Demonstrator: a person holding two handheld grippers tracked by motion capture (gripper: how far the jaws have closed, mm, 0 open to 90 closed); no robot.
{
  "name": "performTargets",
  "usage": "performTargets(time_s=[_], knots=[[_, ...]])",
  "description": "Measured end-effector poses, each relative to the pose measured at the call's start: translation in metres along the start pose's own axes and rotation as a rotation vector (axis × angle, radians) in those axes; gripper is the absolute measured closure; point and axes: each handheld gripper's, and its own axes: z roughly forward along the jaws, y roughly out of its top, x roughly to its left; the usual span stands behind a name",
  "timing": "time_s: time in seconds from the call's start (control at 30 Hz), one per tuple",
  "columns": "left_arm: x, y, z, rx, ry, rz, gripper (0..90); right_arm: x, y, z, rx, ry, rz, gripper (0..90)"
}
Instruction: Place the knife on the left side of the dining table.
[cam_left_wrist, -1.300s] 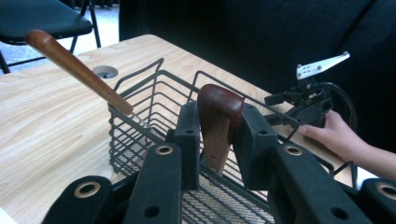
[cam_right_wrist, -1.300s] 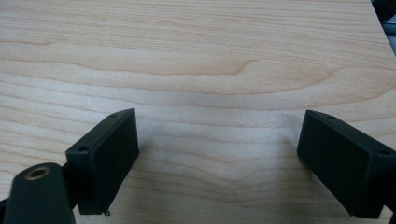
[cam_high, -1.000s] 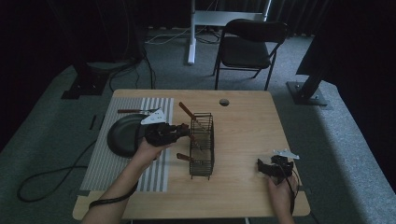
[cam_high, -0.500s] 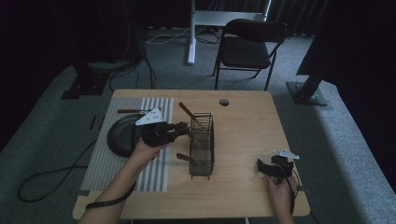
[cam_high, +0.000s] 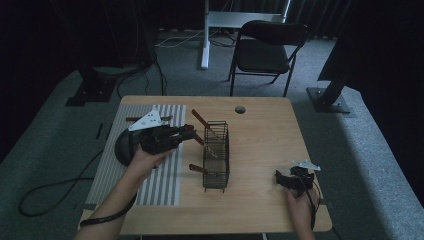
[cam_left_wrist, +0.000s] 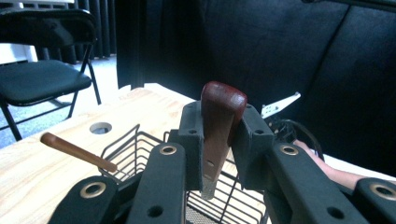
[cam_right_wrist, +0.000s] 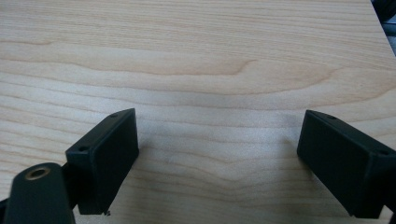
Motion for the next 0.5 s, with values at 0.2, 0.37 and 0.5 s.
performTargets(time_s=[0.2,0.37,0.5], knots=[[-0.004,0.014,-0.021,-0.022,0.031,0.03,75.8,0.0,0.0,0.0,0.0,0.0,0.0,11.6],[-0.002,0.017,-0.039,-0.038,0.055,0.024,75.8,0.0,0.0,0.0,0.0,0.0,-0.002,11.6],[0.002,0.014,-0.053,-0.043,0.075,0.013,75.8,0.0,0.0,0.0,0.0,0.0,-0.001,11.6]])
